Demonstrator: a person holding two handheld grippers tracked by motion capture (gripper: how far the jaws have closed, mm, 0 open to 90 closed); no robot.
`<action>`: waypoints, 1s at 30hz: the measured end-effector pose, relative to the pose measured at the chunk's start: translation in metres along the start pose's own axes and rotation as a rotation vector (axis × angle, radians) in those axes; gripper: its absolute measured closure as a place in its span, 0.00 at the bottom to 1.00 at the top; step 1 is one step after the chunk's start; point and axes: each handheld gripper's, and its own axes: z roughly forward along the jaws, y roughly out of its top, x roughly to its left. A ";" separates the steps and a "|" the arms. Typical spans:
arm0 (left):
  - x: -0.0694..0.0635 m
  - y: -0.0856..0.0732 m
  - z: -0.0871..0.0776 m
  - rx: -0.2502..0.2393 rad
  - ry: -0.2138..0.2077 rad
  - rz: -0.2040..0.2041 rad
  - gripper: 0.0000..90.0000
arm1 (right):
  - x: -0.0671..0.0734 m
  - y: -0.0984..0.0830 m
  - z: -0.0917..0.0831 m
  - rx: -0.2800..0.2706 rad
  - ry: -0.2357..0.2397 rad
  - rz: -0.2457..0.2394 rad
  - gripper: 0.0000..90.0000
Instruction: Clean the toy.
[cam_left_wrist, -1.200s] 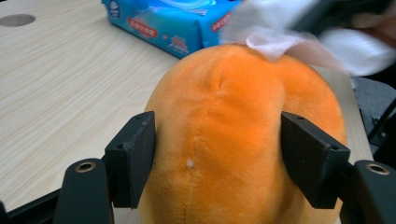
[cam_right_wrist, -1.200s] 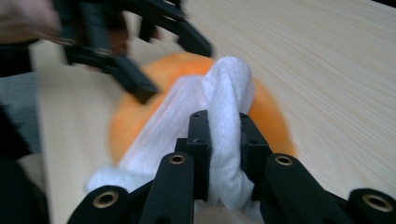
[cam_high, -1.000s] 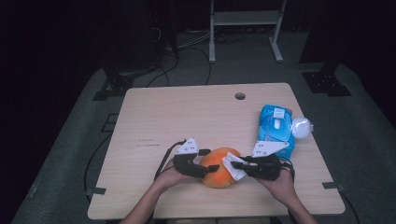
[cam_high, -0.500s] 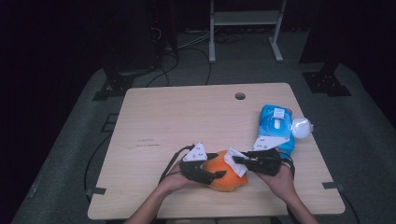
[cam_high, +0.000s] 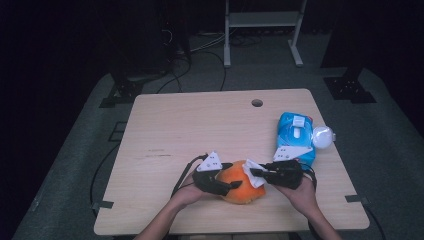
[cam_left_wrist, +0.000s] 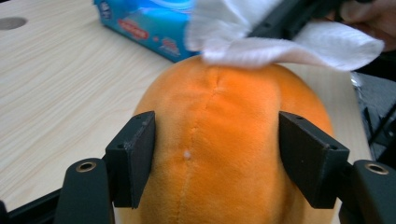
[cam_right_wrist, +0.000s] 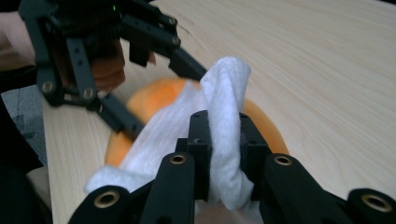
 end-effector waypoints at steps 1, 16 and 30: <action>-0.003 0.001 0.000 0.001 -0.007 0.017 0.34 | 0.001 0.002 0.001 -0.001 -0.002 -0.003 0.87; -0.018 0.006 0.007 0.012 -0.007 0.058 0.33 | 0.004 0.004 0.006 -0.011 0.017 0.007 0.87; 0.002 0.002 0.003 0.044 -0.065 -0.095 0.11 | 0.009 -0.004 0.009 0.046 0.026 -0.044 0.87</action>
